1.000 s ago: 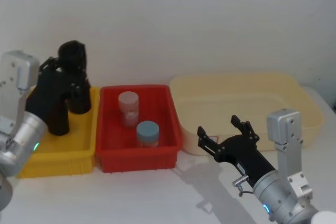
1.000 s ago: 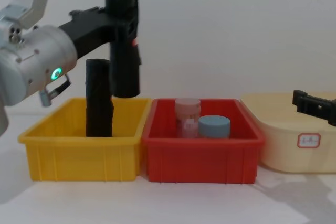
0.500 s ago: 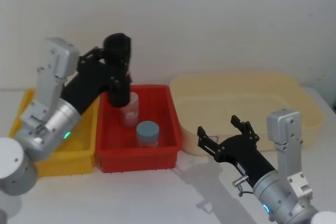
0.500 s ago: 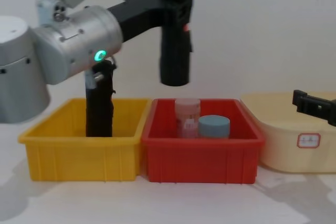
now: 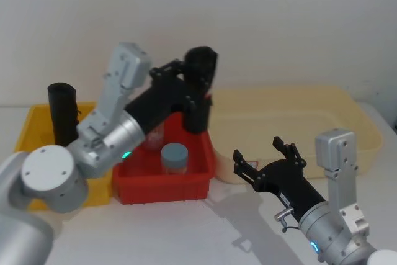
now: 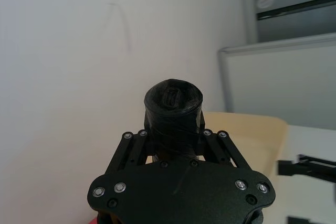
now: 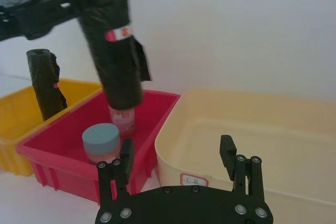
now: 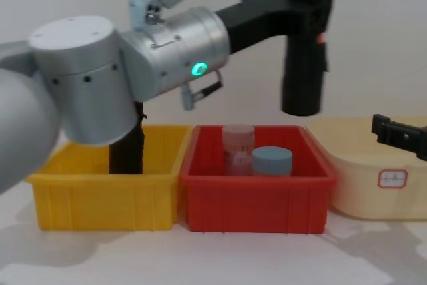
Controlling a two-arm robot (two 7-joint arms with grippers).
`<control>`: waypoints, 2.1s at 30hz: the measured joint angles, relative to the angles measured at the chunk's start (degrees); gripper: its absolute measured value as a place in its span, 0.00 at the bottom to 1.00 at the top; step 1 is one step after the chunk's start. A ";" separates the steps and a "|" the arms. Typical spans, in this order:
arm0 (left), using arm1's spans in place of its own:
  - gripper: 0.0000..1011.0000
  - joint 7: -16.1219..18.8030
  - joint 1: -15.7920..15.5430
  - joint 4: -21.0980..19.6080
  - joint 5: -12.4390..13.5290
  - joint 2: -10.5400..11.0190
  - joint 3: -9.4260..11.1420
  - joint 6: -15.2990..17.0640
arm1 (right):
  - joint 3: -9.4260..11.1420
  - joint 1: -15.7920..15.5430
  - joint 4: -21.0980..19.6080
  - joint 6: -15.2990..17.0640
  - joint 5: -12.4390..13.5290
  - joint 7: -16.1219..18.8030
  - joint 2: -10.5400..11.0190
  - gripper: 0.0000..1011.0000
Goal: Pick up the garbage bag with the one hand and transfer it to the other hand.
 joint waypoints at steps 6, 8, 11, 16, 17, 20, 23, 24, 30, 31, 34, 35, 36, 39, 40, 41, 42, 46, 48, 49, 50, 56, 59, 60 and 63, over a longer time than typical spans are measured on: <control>0.37 -3.96 -2.65 4.57 -1.63 -2.74 1.84 -0.61 | 0.00 0.00 0.00 0.00 0.00 0.00 0.00 0.99; 0.37 -5.26 -3.51 6.10 -2.16 -3.66 2.44 -0.70 | 0.00 0.00 0.00 0.00 0.00 0.00 0.00 0.99; 0.37 -6.28 -4.17 7.34 -2.68 -4.43 2.91 -0.80 | 0.00 0.00 0.00 0.00 0.00 0.00 0.00 0.99; 0.37 -7.84 -5.13 9.21 -3.65 -5.57 3.69 -0.89 | 0.00 0.00 0.00 0.00 0.00 0.00 0.00 0.99; 0.37 -7.98 -5.20 9.34 -3.76 -5.65 3.75 -0.89 | 0.00 0.00 0.00 0.00 0.00 0.00 0.00 0.99; 0.37 -8.47 -5.49 9.97 -4.19 -6.06 4.07 -0.89 | 0.00 0.00 0.00 0.00 0.00 0.00 0.00 0.99; 0.37 -8.89 -5.69 10.46 -4.66 -6.34 4.30 -0.89 | 0.00 0.00 0.00 0.00 0.00 0.00 0.00 0.99; 0.37 -8.97 -5.71 10.55 -4.76 -6.39 4.36 -0.88 | 0.00 0.00 0.00 0.00 0.00 0.00 0.00 0.99; 0.37 -9.47 -5.88 11.21 -5.54 -6.72 4.69 -0.77 | 0.00 0.00 0.00 0.00 0.00 0.00 0.00 0.99; 0.37 -9.52 -5.90 11.26 -5.60 -6.76 4.71 -0.75 | 0.00 0.00 0.00 0.00 -0.01 0.00 -0.01 0.99; 0.37 -9.66 -5.96 11.42 -5.82 -6.85 4.80 -0.67 | 0.00 0.00 0.03 -0.19 -0.18 0.01 -0.04 0.99; 0.37 -9.69 -5.97 11.46 -5.88 -6.87 4.82 -0.65 | 0.00 0.01 0.06 -0.34 -0.25 0.01 -0.05 0.99; 0.37 -9.71 -5.98 11.50 -5.92 -6.89 4.84 -0.64 | -0.01 0.04 0.15 -0.73 -0.52 0.01 -0.07 0.99; 0.37 -9.80 -6.01 11.60 -6.05 -6.97 4.90 -0.60 | -0.13 0.16 0.39 -1.56 -1.26 0.01 -0.09 0.99; 0.37 -9.85 -6.03 11.65 -6.13 -7.00 4.92 -0.58 | -0.17 0.20 0.46 -1.79 -1.51 -0.01 -0.09 0.99; 0.37 -9.87 -6.03 11.67 -6.15 -7.00 4.93 -0.58 | -0.21 0.24 0.52 -2.08 -1.83 -0.04 -0.09 0.99; 0.37 -9.88 -6.03 11.69 -6.18 -7.01 4.94 -0.57 | -0.27 0.30 0.61 -2.31 -2.10 -0.09 -0.09 0.99; 0.37 -9.95 -6.05 11.79 -6.28 -7.06 4.98 -0.53 | -0.66 0.73 1.22 -3.83 -4.16 -0.63 -0.08 0.99; 0.37 -9.99 -6.06 11.82 -6.34 -7.09 5.00 -0.52 | -0.79 0.88 1.43 -4.27 -4.86 -0.85 -0.08 0.99; 0.37 -10.00 -6.06 11.83 -6.36 -7.10 5.01 -0.51 | -0.91 1.06 1.64 -4.72 -5.69 -1.07 -0.11 0.99; 0.37 -10.01 -6.07 11.84 -6.37 -7.10 5.01 -0.51 | -0.99 1.14 1.74 -4.92 -6.05 -1.18 -0.13 0.99; 0.37 -10.06 -6.11 11.91 -6.45 -7.13 5.06 -0.46 | -1.65 2.00 2.69 -6.39 -9.04 -2.28 -0.39 0.99; 0.37 -10.08 -6.12 11.93 -6.47 -7.14 5.07 -0.45 | -1.93 2.44 3.10 -6.76 -10.19 -2.70 -0.59 0.99; 0.37 -10.09 -6.13 11.94 -6.48 -7.15 5.08 -0.44 | -2.08 2.73 3.38 -6.89 -10.75 -2.88 -0.74 0.99; 0.37 -10.10 -6.13 11.95 -6.50 -7.17 5.09 -0.44 | -2.38 3.38 4.02 -7.06 -11.84 -3.24 -1.09 0.99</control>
